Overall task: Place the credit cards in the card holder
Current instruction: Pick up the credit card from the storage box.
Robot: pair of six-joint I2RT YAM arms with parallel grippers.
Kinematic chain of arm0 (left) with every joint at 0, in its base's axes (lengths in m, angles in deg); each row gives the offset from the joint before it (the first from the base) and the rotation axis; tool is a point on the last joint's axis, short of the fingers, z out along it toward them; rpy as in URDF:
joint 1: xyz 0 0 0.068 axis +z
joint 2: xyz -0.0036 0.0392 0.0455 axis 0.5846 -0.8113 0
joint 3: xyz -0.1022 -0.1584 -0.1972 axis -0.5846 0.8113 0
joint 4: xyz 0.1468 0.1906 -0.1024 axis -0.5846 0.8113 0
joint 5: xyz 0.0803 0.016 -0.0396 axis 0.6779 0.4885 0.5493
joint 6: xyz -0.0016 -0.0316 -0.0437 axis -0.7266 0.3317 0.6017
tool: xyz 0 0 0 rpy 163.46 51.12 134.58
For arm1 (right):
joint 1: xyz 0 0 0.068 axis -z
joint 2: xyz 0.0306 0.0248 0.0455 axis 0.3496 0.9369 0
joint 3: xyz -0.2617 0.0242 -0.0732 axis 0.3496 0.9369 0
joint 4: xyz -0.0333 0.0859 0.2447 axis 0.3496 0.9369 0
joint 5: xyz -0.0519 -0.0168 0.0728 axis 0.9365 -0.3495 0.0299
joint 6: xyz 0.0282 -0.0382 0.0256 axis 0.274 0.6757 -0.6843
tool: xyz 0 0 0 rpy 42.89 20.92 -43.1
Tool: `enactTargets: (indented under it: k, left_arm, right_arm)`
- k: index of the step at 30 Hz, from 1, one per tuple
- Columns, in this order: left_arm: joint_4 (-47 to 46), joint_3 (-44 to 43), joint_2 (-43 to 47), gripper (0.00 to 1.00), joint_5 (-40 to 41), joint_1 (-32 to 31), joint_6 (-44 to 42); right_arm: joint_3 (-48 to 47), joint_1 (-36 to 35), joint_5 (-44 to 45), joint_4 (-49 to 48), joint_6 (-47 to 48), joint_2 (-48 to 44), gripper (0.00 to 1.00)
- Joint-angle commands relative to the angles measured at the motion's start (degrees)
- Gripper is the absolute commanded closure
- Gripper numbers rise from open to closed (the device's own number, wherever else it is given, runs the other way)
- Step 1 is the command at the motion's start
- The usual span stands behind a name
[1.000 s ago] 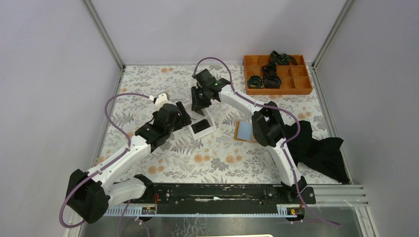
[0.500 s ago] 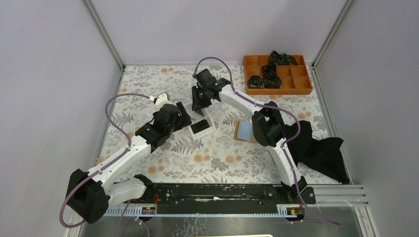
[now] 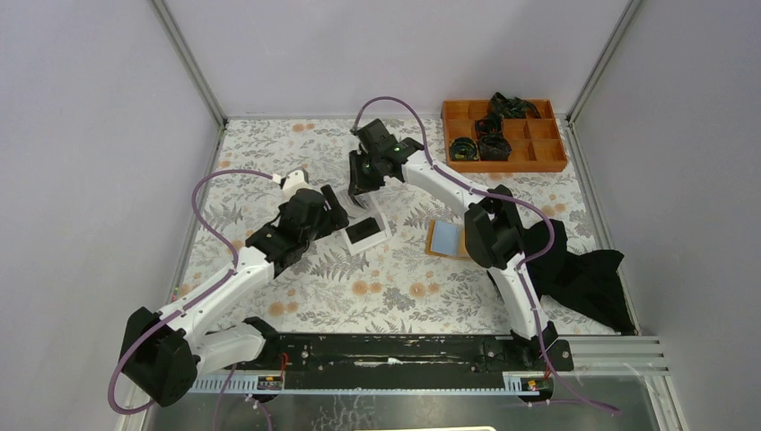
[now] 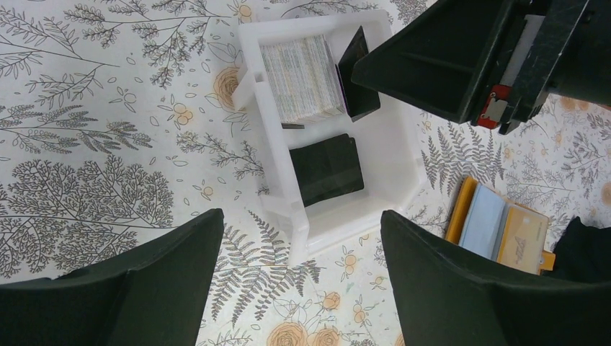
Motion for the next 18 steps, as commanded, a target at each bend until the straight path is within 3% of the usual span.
enactTargets:
  k: [1,7,18]
  left_arm:
    - [-3.9,0.3,-0.4,0.13,-0.4,0.6,0.2]
    - [-4.0,0.6,-0.1,0.14,-0.6,0.6,0.6]
    - [-4.6,0.6,-0.3,0.14,-1.0,0.5,1.3]
  right_arm:
    - [1.4,0.6,-0.6,-0.9,-0.4,-4.7,0.73]
    - [2.2,0.9,3.5,1.9,1.3,-5.0,0.77]
    - [-1.4,0.1,15.3,8.5,7.2,-4.9,0.94]
